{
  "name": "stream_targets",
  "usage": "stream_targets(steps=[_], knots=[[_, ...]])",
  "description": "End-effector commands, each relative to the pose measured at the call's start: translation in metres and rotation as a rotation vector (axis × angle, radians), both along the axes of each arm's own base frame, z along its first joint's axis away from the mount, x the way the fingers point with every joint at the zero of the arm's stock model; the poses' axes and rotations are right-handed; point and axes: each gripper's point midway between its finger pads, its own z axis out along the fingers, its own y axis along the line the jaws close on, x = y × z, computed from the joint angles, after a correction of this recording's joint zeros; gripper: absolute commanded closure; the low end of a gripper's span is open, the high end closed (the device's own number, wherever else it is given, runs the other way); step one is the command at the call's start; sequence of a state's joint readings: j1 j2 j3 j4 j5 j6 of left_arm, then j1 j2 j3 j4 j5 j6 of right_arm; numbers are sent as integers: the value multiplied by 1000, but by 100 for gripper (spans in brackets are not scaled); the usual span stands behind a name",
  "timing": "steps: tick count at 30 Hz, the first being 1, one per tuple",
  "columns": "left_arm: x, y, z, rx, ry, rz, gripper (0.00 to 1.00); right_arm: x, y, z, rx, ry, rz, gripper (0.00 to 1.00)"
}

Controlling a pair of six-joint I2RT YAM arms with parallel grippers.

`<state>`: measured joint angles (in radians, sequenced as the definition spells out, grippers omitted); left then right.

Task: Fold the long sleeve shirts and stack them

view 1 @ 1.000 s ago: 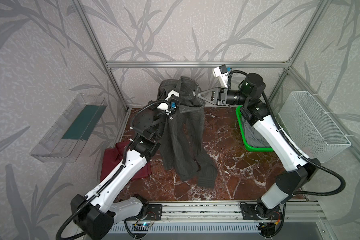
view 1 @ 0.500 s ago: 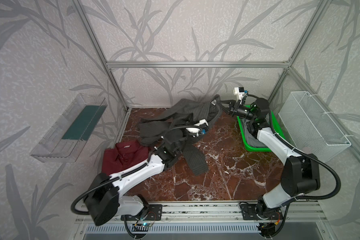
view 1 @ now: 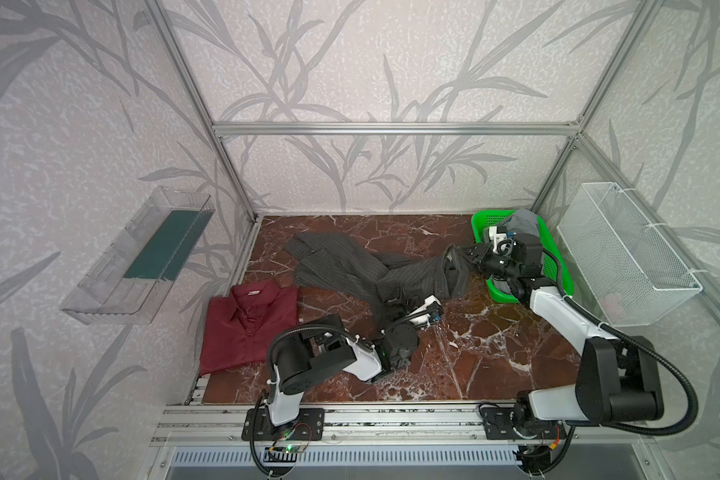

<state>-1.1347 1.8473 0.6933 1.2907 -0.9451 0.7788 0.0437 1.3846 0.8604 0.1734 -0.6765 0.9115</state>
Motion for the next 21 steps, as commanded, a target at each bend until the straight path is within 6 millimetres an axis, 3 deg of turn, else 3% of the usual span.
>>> stream_targets(steps=[1,7,9,11,13,16,19,21], knots=[[-11,30,68,-300,-86,43,5,-11,-13,-5,-123,15,-23,50],[-29,61,129,-414,41,-83,1,-27,-20,14,-183,8,-65,37],[-30,84,143,-503,143,-124,1,-33,-7,22,-211,-11,-32,36],[-28,121,159,-616,182,-92,1,-37,17,31,-247,-47,40,36],[-29,157,174,-666,165,-38,1,-43,59,37,-313,-103,177,35],[-28,195,173,-632,166,73,1,-53,130,36,-364,-170,395,35],[-30,231,159,-649,215,191,1,-65,197,21,-432,-192,621,35],[-31,255,148,-657,237,286,1,-70,232,-3,-531,-181,722,35]])
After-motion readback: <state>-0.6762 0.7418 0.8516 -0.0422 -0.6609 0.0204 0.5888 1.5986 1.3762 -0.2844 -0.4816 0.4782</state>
